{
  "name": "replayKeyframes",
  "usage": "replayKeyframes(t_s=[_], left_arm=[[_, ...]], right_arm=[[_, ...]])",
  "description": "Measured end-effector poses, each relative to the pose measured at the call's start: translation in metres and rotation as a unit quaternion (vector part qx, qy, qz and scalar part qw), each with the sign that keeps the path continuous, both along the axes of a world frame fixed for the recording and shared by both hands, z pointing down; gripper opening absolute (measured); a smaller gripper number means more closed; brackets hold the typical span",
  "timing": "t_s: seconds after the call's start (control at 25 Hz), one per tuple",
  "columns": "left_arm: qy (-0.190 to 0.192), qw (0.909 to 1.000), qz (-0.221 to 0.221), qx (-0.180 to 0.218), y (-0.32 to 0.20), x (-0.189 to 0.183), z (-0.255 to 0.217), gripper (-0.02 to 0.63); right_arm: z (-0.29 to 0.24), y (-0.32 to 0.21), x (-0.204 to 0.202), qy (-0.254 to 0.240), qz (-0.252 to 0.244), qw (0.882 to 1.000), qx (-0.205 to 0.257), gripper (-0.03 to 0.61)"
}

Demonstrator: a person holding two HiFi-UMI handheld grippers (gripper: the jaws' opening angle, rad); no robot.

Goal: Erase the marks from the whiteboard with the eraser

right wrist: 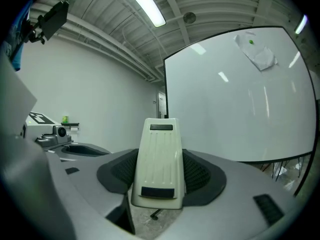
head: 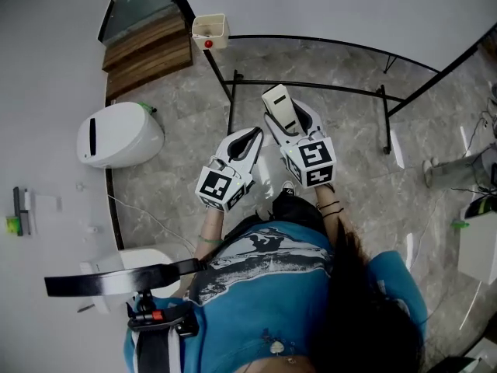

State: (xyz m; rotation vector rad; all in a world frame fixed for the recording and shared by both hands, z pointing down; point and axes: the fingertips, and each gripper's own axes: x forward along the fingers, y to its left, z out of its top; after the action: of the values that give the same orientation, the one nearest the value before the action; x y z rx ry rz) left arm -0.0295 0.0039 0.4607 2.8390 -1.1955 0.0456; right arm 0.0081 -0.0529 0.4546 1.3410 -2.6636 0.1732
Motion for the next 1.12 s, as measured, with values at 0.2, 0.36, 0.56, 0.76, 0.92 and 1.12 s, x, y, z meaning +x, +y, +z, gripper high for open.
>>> replayKeyframes(t_s=[0.2, 0.36, 0.56, 0.76, 0.92, 1.12], left_arm=[[0.0, 0.9999, -0.015, 0.001, 0.067, -0.055, 0.001, 0.006], [0.019, 0.9995, -0.024, -0.01, 0.115, -0.097, 0.008, 0.006], [0.039, 0.9986, -0.02, -0.031, 0.156, -0.112, 0.022, 0.006], [0.057, 0.9977, -0.005, -0.036, 0.176, -0.1, 0.025, 0.006], [0.063, 0.9973, -0.006, -0.036, 0.19, -0.095, 0.023, 0.006], [0.069, 0.9974, -0.006, -0.019, 0.214, -0.077, 0.012, 0.006]], right_arm=[[0.008, 0.07, -0.05, -0.002, -0.006, 1.0, -0.018, 0.264], [0.017, 0.121, -0.085, -0.008, -0.001, 0.999, -0.035, 0.264], [0.029, 0.175, -0.096, -0.011, 0.012, 0.998, -0.061, 0.264], [0.03, 0.21, -0.072, 0.003, 0.039, 0.997, -0.069, 0.264], [0.028, 0.229, -0.057, 0.004, 0.051, 0.996, -0.068, 0.264], [0.028, 0.253, -0.039, -0.004, 0.053, 0.996, -0.066, 0.264]])
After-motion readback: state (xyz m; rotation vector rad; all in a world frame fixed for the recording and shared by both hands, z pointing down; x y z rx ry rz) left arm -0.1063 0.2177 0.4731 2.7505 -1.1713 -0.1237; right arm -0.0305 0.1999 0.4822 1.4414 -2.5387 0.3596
